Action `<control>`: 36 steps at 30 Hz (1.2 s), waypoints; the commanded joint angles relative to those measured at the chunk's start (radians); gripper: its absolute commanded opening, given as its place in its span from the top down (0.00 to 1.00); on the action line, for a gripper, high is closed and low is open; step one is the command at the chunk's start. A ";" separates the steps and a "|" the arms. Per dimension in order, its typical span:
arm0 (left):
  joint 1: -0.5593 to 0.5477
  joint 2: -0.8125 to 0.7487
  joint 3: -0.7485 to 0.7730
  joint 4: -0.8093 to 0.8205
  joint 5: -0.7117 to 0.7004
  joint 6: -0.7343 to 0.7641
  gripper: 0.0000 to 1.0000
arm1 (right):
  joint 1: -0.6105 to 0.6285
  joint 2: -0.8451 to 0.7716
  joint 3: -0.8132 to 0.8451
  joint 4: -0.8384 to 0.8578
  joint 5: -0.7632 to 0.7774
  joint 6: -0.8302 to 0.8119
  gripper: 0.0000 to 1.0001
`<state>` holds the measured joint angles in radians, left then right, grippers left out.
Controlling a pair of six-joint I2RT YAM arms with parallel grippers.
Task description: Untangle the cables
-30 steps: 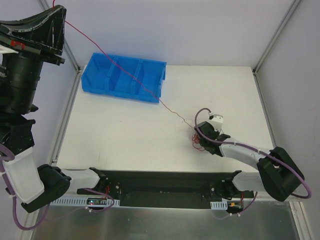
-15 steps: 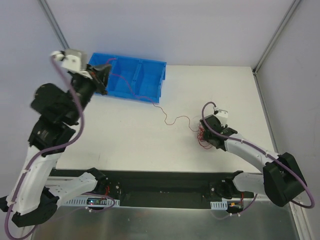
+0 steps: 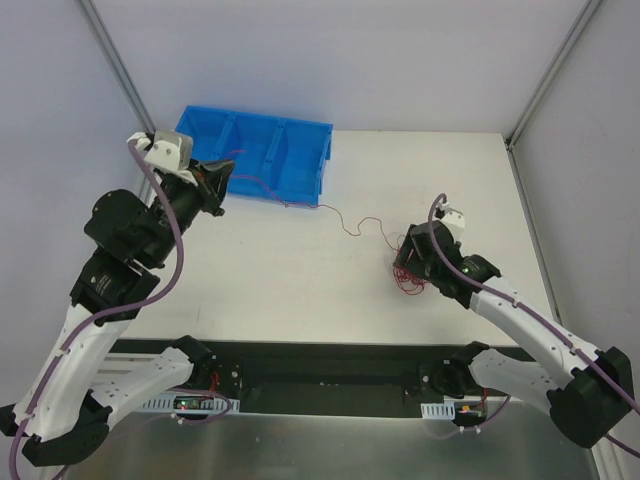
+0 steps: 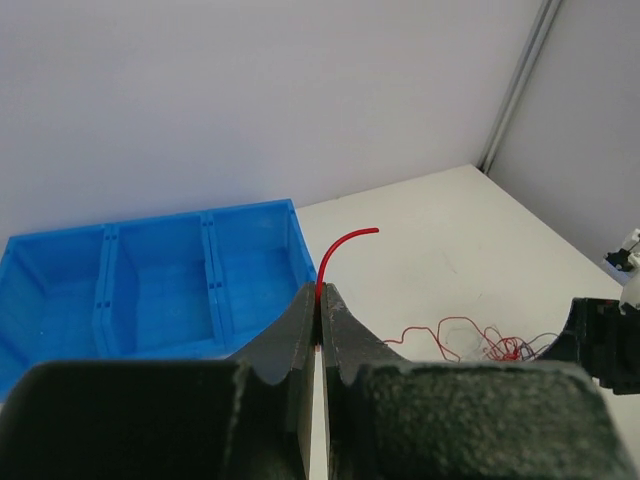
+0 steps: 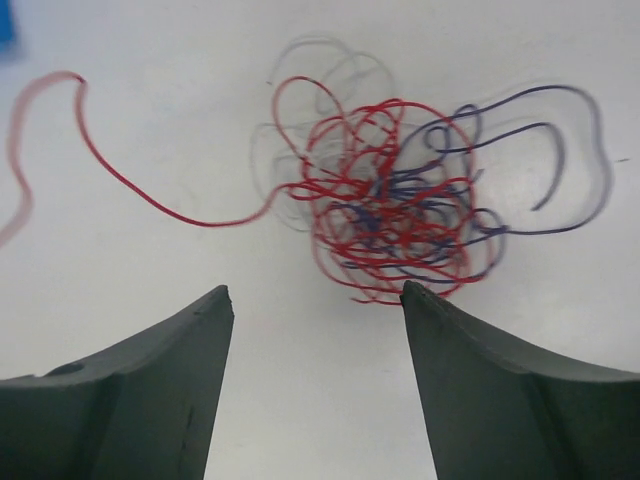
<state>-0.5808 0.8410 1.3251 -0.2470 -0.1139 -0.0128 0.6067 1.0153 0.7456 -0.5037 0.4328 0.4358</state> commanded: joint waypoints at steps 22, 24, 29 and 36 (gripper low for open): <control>0.018 -0.092 -0.196 0.164 0.036 -0.026 1.00 | 0.001 0.189 -0.038 0.240 0.113 1.127 0.38; 0.018 -0.094 -0.198 0.166 0.034 -0.027 1.00 | -0.002 0.209 -0.038 0.260 0.116 1.143 0.39; 0.018 -0.109 -0.199 0.172 0.051 -0.036 1.00 | -0.030 0.266 -0.045 0.347 0.071 1.155 0.63; 0.018 -0.114 -0.207 0.178 0.043 -0.036 1.00 | -0.051 0.229 -0.075 0.433 0.028 1.078 0.99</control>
<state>-0.5739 0.7437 1.1282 -0.1307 -0.0803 -0.0376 0.5694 1.2854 0.6888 -0.1558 0.4820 1.5501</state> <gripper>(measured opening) 0.006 0.030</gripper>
